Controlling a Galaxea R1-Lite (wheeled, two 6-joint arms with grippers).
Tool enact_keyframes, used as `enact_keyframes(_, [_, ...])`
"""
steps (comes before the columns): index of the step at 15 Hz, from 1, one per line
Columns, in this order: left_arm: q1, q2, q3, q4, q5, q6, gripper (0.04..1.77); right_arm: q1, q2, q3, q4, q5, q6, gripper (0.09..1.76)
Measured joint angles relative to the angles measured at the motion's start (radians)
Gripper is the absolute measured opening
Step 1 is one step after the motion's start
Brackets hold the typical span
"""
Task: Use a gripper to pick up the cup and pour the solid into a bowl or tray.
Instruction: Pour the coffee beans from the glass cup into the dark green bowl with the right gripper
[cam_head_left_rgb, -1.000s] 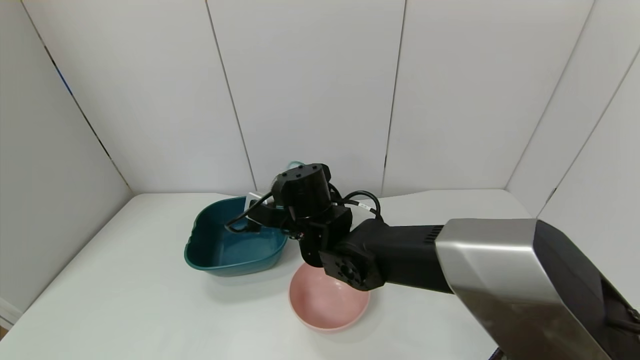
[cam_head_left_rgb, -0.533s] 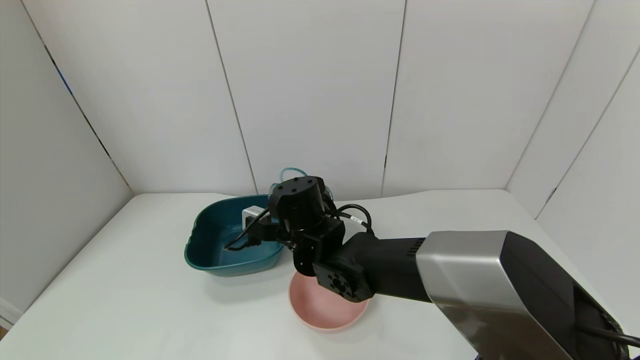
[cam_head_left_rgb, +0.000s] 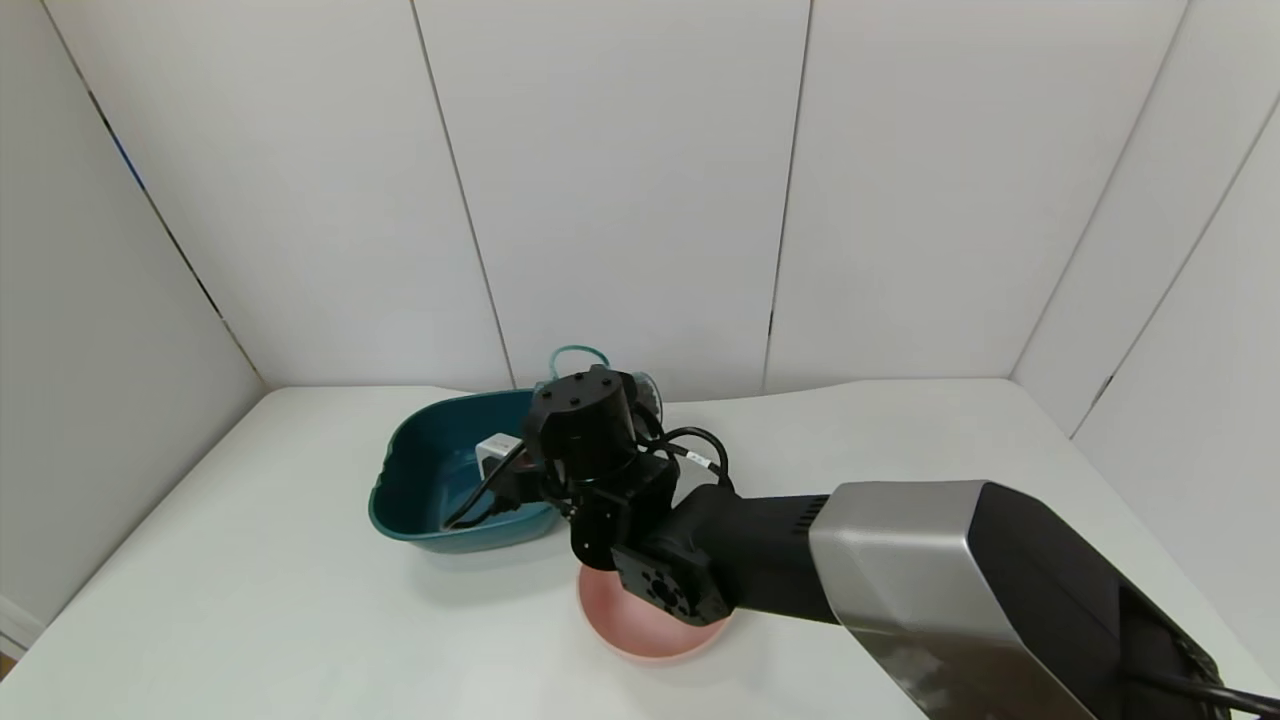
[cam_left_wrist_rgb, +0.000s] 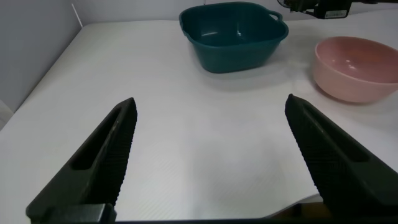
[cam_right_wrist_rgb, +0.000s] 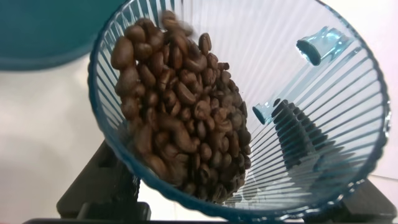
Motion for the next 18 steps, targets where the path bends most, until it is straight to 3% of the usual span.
enact_keyframes(18, [0.000, 0.000, 0.000, 0.000, 0.000, 0.000, 1.72, 0.026, 0.053, 0.000, -0.124, -0.080, -0.264, 1.36])
